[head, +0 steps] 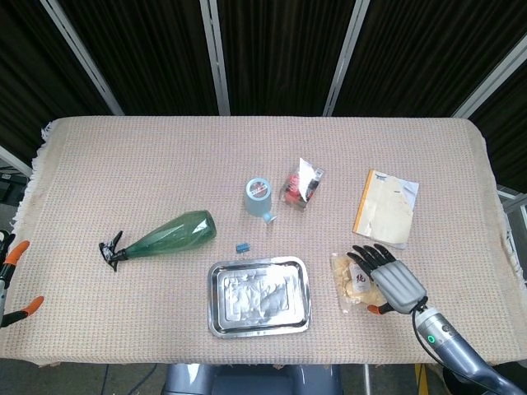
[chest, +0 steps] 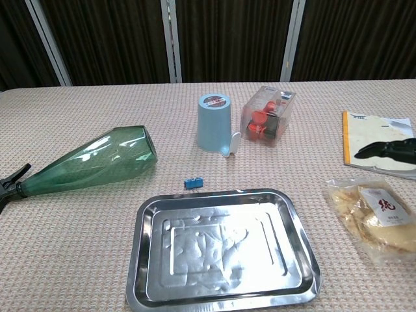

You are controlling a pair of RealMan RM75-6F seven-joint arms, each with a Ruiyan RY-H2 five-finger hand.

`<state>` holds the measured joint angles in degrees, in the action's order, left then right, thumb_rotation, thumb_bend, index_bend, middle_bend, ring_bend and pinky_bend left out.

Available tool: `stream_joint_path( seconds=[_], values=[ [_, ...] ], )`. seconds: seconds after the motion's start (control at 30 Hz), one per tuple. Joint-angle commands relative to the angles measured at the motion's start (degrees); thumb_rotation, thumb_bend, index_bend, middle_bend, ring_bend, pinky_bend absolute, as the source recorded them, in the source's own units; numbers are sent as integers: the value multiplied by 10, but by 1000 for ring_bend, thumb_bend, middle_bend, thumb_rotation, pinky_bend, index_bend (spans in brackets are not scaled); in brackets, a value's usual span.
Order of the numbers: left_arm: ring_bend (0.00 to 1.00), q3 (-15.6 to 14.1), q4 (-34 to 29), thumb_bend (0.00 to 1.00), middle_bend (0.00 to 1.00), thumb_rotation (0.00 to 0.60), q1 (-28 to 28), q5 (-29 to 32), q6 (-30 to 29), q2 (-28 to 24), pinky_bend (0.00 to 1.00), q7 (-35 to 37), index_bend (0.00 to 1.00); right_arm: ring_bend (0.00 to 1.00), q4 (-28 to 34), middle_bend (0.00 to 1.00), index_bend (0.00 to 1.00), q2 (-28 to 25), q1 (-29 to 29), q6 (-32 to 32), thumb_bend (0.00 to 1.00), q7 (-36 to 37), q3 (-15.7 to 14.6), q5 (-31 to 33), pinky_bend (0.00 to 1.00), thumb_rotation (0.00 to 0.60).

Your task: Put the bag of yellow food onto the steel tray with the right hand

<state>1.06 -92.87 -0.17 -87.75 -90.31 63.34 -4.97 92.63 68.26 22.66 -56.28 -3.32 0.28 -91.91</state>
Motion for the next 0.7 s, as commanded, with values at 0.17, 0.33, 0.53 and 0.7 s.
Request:
stream_joint_path(
  seconds=[0.17, 0.33, 0.53, 0.7],
  values=[
    [0, 0, 3, 131, 4, 600, -3, 2, 6, 3, 0, 2, 110, 0, -17, 0, 0, 20, 19, 36, 55, -21, -7, 24, 0, 600],
    [0, 1, 5, 131, 4, 600, -4, 4, 9, 5, 0, 2, 111, 0, -17, 0, 0, 24, 27, 46, 53, -30, -7, 32, 0, 600],
    [0, 1, 8, 131, 4, 600, -5, 5, 12, 8, 0, 3, 110, 0, -23, 0, 0, 33, 45, 73, 53, -38, -6, 49, 0, 600],
    [0, 1, 9, 132, 3, 600, -4, 9, 14, 8, 0, 4, 110, 0, -32, 10, 30, 42, 63, 100, 55, -44, -1, 70, 57, 600]
  ],
)
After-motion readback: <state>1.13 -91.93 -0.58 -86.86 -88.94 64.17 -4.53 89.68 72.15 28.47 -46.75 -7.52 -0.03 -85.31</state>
